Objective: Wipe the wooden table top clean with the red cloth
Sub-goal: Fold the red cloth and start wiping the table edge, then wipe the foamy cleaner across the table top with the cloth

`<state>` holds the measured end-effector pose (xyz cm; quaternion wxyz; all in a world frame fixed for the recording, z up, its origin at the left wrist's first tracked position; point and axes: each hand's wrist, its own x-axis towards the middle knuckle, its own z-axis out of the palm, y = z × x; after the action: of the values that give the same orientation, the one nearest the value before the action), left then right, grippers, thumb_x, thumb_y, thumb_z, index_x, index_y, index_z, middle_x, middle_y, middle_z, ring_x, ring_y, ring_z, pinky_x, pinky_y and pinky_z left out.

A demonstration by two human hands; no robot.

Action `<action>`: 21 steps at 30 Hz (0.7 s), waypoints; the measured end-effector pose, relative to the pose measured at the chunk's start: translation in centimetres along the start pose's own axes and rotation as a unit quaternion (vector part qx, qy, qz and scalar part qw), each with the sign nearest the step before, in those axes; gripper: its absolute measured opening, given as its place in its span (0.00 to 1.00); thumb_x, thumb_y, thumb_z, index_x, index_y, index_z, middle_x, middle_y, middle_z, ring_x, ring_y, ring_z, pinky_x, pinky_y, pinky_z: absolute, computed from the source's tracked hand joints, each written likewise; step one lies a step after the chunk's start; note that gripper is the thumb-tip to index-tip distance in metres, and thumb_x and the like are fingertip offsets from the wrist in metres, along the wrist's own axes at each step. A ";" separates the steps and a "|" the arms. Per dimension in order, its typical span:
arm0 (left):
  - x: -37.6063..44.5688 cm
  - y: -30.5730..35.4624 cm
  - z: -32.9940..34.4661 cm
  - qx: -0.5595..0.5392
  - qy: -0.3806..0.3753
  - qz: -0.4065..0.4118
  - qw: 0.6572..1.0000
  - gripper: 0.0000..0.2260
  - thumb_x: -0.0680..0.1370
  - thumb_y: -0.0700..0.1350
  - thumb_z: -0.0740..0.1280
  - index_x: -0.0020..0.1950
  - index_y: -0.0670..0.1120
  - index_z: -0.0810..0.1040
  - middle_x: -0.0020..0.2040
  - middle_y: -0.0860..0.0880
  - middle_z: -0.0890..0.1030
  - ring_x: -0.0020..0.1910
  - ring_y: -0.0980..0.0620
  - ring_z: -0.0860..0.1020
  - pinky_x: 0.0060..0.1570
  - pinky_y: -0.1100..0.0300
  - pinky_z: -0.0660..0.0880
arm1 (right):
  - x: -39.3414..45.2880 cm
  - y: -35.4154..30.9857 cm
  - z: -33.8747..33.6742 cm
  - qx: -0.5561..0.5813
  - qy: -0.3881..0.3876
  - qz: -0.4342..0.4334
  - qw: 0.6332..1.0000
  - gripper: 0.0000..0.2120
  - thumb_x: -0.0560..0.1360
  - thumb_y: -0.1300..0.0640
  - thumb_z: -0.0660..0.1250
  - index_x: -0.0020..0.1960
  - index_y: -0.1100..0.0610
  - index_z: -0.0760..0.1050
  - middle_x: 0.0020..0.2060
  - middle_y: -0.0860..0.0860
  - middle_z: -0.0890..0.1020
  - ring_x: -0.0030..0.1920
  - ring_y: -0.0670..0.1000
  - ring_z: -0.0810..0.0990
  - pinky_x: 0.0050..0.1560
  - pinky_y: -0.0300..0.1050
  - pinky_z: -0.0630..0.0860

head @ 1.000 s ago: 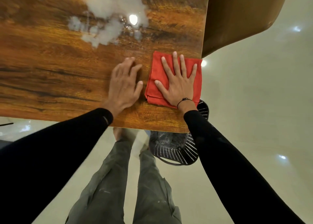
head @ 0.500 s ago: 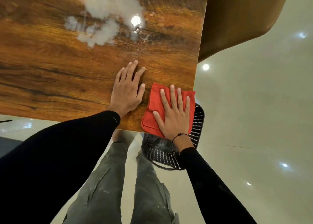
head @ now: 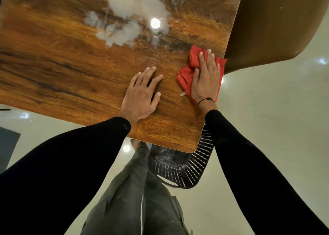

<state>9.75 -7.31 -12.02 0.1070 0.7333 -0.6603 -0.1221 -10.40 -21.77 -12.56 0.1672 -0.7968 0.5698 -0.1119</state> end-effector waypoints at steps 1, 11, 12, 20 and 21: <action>0.0 -0.1 0.0 -0.002 -0.003 0.000 1.000 0.26 0.88 0.54 0.60 0.85 0.48 0.66 0.89 0.43 0.60 0.88 0.42 0.58 0.87 0.43 0.55 | 0.1 -0.2 -0.3 0.044 0.017 0.024 0.999 0.27 0.93 0.54 0.54 0.90 0.58 0.61 0.90 0.58 0.59 0.90 0.59 0.60 0.89 0.61 0.58; -1.2 1.5 0.3 -0.079 0.049 -0.072 0.993 0.22 0.88 0.53 0.62 0.80 0.45 0.71 0.85 0.43 0.67 0.85 0.43 0.64 0.85 0.45 0.57 | 3.2 2.7 -8.3 0.370 0.204 0.216 0.880 0.16 0.91 0.63 0.59 0.74 0.69 0.78 0.60 0.56 0.83 0.61 0.51 0.81 0.66 0.41 0.78; -1.6 2.5 0.4 -0.096 0.071 -0.100 0.988 0.21 0.88 0.53 0.64 0.78 0.45 0.73 0.83 0.42 0.69 0.82 0.42 0.67 0.82 0.45 0.60 | 3.5 3.8 -8.7 0.408 0.195 0.231 0.861 0.15 0.91 0.64 0.60 0.72 0.69 0.78 0.57 0.56 0.82 0.59 0.52 0.80 0.66 0.47 0.79; -4.1 12.6 1.9 -0.148 0.150 -0.304 0.929 0.10 0.86 0.48 0.68 0.66 0.47 0.81 0.71 0.46 0.78 0.70 0.49 0.74 0.71 0.48 0.70 | 3.5 11.3 -11.3 0.627 -0.012 0.274 0.729 0.20 0.92 0.61 0.62 0.81 0.67 0.70 0.63 0.64 0.80 0.55 0.63 0.86 0.53 0.66 0.90; -4.3 14.2 2.0 -0.150 0.159 -0.329 0.919 0.09 0.86 0.47 0.68 0.65 0.47 0.82 0.70 0.46 0.79 0.68 0.49 0.74 0.71 0.45 0.72 | 3.6 12.1 -11.7 0.640 -0.034 0.278 0.716 0.21 0.92 0.60 0.62 0.82 0.66 0.70 0.64 0.66 0.80 0.55 0.65 0.85 0.49 0.65 0.90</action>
<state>-4.65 -4.56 -9.23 0.2734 0.8942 -0.3297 -0.1300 -24.12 -30.33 -6.60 0.6800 -0.3087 0.5522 -0.3707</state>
